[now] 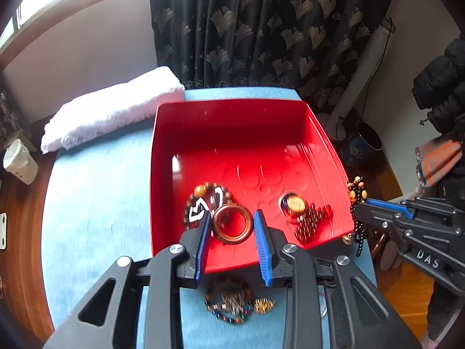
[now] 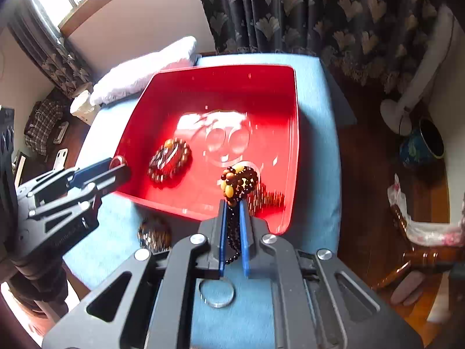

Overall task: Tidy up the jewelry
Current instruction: 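Carry ring and necklace over the red tin and open both tools, then withdraw both tools from the tin toward the remaining jewelry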

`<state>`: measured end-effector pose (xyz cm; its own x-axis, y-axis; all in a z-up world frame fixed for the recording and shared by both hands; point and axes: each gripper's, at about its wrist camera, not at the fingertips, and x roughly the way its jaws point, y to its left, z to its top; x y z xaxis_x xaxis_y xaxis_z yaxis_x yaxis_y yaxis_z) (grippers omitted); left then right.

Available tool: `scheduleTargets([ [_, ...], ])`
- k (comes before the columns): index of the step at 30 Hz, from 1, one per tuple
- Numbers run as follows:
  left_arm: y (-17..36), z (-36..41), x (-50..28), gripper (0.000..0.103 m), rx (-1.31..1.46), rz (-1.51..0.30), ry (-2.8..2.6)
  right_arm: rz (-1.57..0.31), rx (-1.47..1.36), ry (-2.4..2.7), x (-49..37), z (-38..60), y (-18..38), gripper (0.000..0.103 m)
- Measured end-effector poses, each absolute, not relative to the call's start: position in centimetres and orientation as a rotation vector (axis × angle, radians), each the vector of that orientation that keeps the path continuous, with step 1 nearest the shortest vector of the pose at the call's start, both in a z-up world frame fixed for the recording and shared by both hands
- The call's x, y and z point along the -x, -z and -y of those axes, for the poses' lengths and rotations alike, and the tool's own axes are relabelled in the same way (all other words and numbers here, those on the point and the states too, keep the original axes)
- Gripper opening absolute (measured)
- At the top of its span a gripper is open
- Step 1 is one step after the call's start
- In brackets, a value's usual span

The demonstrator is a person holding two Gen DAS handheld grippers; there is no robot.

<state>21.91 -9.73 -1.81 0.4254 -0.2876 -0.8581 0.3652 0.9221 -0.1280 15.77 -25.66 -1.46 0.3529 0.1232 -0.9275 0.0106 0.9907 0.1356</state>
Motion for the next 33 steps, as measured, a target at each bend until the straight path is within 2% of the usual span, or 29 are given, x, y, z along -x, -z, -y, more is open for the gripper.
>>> scheduleTargets([
  [6, 3.5, 10.6, -26.2, 0.029, -0.093, -1.115, 0.42, -1.253, -0.123, -0.084, -19.6, 25.7, 4.0, 0.007],
  [14, 6.2, 11.6, -28.1, 0.03, -0.105, -1.191, 0.408, -1.306, -0.137, -0.088, -21.3, 25.5, 6.7, 0.01],
  [16, 6.4, 11.5, -28.1, 0.032, -0.106, -1.197, 0.403, -1.305, -0.131, -0.082, -21.4, 25.6, 6.8, 0.012],
  [17, 6.4, 11.4, -28.1, 0.034, -0.102, -1.198, 0.406, -1.303, -0.127, -0.075, -21.3, 25.6, 6.8, 0.016],
  [19, 6.2, 11.4, -27.9, 0.04, -0.101, -1.192, 0.408, -1.293, -0.132, -0.072, -21.2, 25.8, 6.6, 0.017],
  [27, 3.8, 9.7, -26.4, 0.045, -0.081, -1.125, 0.38, -1.232, -0.145, -0.065, -19.3, 26.4, 4.3, 0.019],
  [29, 3.0, 8.7, -25.4, 0.047, -0.078, -1.096, 0.358, -1.207, -0.144, -0.059, -18.3, 26.4, 3.4, 0.028],
  [32, 1.8, 7.2, -23.6, 0.051, -0.078, -1.057, 0.333, -1.172, -0.133, -0.067, -16.3, 26.1, 2.3, 0.033],
  [33, 1.6, 6.7, -23.1, 0.057, -0.078, -1.047, 0.325, -1.166, -0.136, -0.073, -15.6, 26.0, 2.1, 0.036],
])
